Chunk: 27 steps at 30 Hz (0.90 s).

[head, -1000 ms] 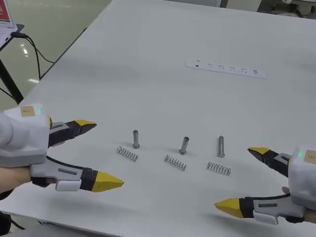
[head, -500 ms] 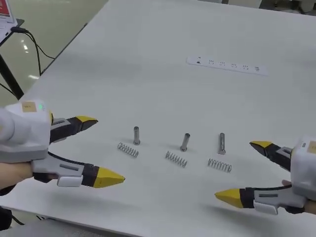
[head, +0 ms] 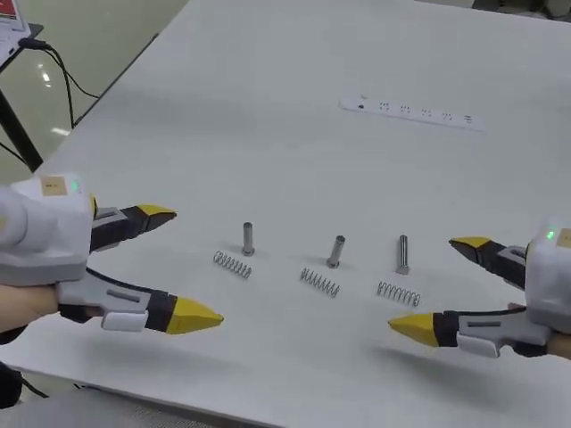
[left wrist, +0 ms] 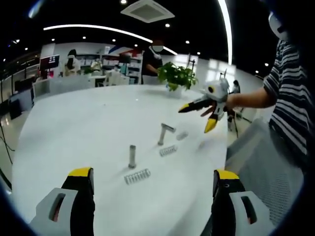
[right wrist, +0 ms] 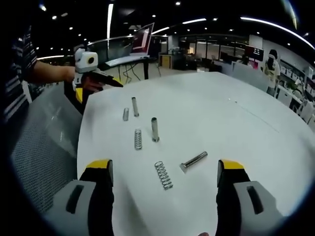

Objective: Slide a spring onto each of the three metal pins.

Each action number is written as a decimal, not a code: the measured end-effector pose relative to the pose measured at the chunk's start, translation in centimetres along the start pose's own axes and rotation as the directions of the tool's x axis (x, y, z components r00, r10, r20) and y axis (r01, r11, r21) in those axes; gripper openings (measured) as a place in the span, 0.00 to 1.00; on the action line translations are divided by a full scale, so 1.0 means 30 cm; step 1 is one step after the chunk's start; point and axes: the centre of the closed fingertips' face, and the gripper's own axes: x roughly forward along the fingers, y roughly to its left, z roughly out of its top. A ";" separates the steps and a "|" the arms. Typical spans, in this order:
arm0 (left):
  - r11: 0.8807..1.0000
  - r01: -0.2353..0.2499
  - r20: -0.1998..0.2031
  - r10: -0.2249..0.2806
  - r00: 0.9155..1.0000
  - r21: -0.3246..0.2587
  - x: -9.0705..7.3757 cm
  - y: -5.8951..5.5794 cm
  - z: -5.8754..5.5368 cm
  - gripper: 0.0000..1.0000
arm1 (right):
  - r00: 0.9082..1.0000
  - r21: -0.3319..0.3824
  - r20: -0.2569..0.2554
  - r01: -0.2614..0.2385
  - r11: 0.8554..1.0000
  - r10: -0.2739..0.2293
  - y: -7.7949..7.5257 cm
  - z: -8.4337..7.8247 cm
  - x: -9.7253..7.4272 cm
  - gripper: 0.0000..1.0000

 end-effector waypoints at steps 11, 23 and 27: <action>1.000 -0.010 0.002 0.010 1.000 -0.004 -0.010 0.009 0.002 0.98 | 0.998 0.104 -0.012 0.056 0.993 -0.055 -0.098 0.047 0.031 0.66; 1.000 -0.005 -0.010 0.004 1.000 -0.011 -0.012 0.006 -0.017 0.98 | 0.994 0.291 -0.069 0.098 0.952 -0.081 -0.170 0.034 0.084 0.43; 1.000 -0.011 -0.005 0.011 1.000 -0.017 -0.012 0.010 -0.016 0.98 | 0.991 0.359 -0.109 0.116 0.926 -0.082 -0.196 0.014 0.105 0.37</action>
